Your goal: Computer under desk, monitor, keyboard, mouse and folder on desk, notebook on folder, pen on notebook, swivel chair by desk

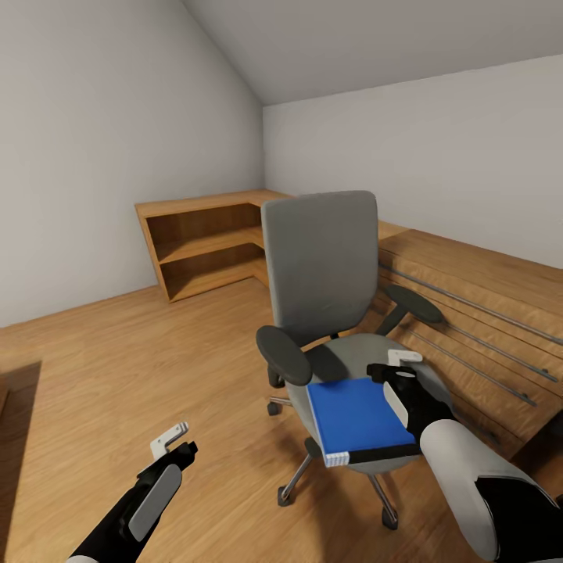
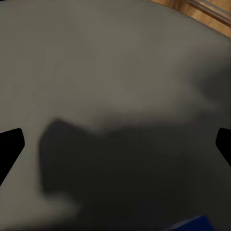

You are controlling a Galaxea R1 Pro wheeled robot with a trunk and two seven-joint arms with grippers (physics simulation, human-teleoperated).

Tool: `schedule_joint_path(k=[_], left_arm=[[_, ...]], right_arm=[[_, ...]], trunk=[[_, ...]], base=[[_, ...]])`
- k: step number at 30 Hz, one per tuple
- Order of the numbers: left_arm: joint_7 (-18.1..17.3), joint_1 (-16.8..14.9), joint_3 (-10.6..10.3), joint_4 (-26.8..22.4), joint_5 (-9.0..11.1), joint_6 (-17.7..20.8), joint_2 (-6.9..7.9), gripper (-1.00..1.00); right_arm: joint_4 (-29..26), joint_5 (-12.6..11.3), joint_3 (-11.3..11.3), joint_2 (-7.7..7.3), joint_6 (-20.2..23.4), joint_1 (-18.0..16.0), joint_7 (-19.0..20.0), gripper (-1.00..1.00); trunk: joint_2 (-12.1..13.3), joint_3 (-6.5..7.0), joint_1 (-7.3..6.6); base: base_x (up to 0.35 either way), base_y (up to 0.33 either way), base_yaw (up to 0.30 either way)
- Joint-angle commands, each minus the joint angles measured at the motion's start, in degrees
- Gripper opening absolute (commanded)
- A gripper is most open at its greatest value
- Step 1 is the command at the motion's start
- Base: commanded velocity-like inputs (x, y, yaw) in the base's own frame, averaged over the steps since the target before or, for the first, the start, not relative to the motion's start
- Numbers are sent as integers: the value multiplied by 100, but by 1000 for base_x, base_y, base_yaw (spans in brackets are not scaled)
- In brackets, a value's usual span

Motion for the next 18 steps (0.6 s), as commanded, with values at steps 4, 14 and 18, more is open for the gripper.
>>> schedule_joint_path(k=[4, 14, 18], left_arm=[[44, -3, -27, -11, 24, 14, 8, 100], [44, -2, -32, -11, 32, 21, 8, 100], [44, -2, -29, -11, 32, 16, 8, 100]], right_arm=[[384, -56, -1, 5, 28, 2, -11, 100], [384, -57, -1, 4, 22, 2, -11, 100], [384, -60, -1, 3, 20, 2, -11, 100]], trunk=[[-2, -6, -1], [-2, -6, -1], [-2, -6, -1]], base=[[-8, 0, 0], [-78, 0, 0], [-64, 0, 0]])
